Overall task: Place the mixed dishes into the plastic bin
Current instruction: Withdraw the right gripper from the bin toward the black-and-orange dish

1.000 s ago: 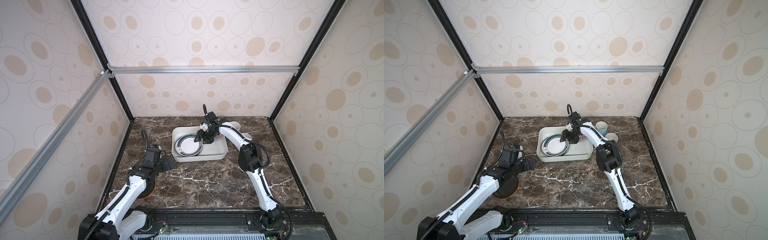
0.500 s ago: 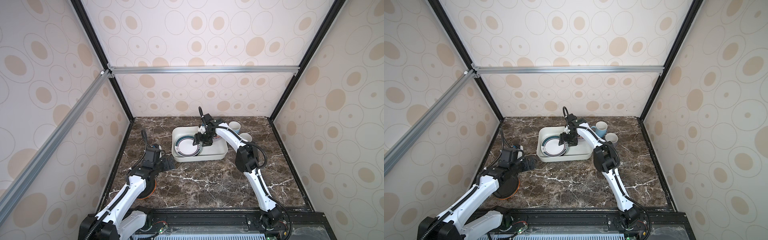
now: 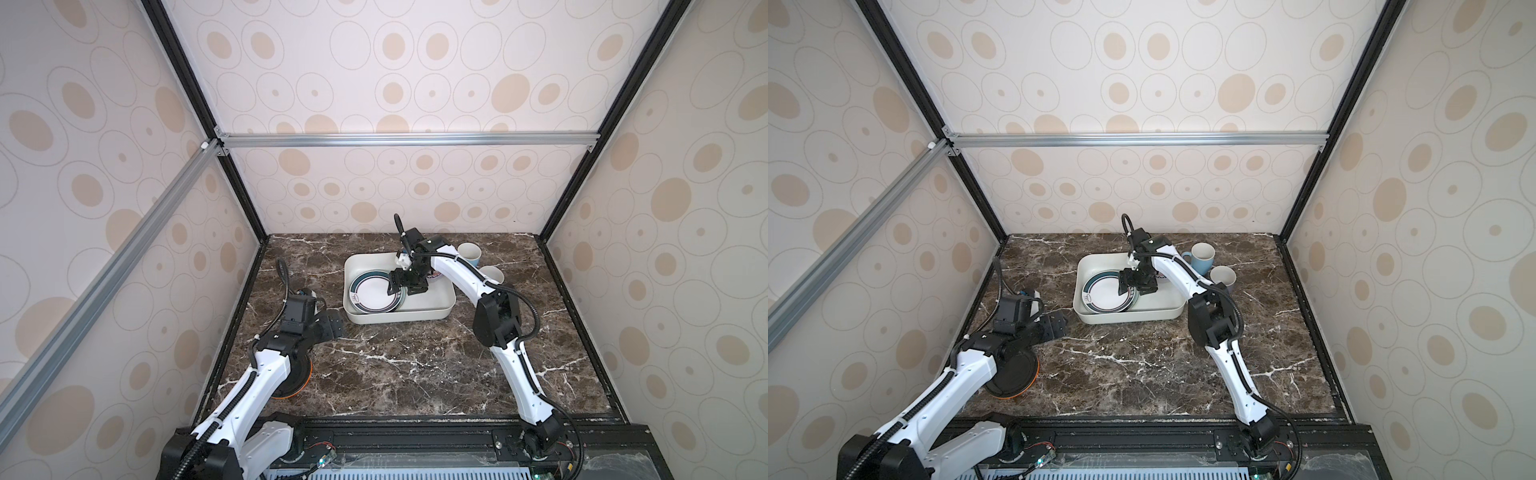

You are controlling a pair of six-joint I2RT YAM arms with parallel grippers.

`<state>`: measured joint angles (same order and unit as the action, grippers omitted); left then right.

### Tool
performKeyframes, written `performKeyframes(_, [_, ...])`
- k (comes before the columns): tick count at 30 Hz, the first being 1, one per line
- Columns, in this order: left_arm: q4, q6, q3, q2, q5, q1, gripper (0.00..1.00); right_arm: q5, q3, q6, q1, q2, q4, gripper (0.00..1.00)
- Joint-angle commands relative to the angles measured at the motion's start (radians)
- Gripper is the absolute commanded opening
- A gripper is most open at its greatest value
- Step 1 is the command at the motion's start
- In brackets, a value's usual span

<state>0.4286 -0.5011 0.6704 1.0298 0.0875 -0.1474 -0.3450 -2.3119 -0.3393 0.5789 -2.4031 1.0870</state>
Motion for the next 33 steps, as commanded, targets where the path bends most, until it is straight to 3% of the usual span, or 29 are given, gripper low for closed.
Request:
performKeyframes(1, [0.081,0.046,0.078,0.001,-0.065,0.067,0.99,0.031,0.103,0.058,0.06,0.168,-0.013,0.8])
performKeyframes(10, [0.144,0.058,0.15,0.138,-0.093,0.215,0.99,-0.018,0.688,0.052,0.082,0.546,-0.299,0.84])
performKeyframes(17, [0.281,0.158,0.341,0.303,-0.188,0.345,0.99,-0.124,1.06,-0.011,0.094,0.756,-0.513,0.87])
performKeyframes(20, [0.327,0.175,0.386,0.362,-0.216,0.375,0.99,-0.12,1.149,-0.024,0.096,0.82,-0.55,0.88])
performKeyframes(33, [0.378,0.134,0.306,0.484,-0.166,0.45,0.99,-0.089,1.287,0.003,0.092,1.068,-0.55,0.89])
